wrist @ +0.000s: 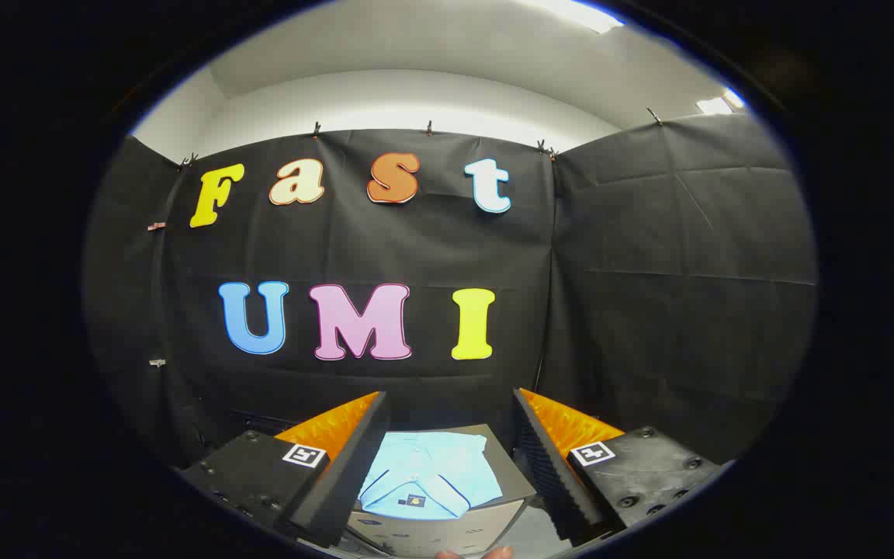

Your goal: Put the clothes into the washing machine and then close the washing machine lid.

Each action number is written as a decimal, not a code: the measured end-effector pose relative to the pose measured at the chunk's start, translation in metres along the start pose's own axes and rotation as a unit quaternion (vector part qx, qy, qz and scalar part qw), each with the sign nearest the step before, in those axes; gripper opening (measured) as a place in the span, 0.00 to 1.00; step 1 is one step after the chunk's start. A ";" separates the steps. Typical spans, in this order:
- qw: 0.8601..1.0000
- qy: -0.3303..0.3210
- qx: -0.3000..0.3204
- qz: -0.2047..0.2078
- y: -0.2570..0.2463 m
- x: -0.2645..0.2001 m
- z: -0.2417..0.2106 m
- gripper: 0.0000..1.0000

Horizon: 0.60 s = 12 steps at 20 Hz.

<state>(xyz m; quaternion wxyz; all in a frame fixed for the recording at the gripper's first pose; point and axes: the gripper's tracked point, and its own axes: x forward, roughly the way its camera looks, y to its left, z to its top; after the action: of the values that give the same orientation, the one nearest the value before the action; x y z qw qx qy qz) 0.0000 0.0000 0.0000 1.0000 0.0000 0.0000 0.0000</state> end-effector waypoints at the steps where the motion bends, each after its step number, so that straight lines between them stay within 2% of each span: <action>1: 1.000 0.000 0.002 -0.001 0.000 0.001 0.000 0.98; 12: 1.000 0.009 0.004 -0.004 0.000 0.011 -0.009 0.98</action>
<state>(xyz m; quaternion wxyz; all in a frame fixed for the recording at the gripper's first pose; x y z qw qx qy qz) 0.0107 -0.0003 -0.0095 0.9999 0.0037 0.0088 -0.0037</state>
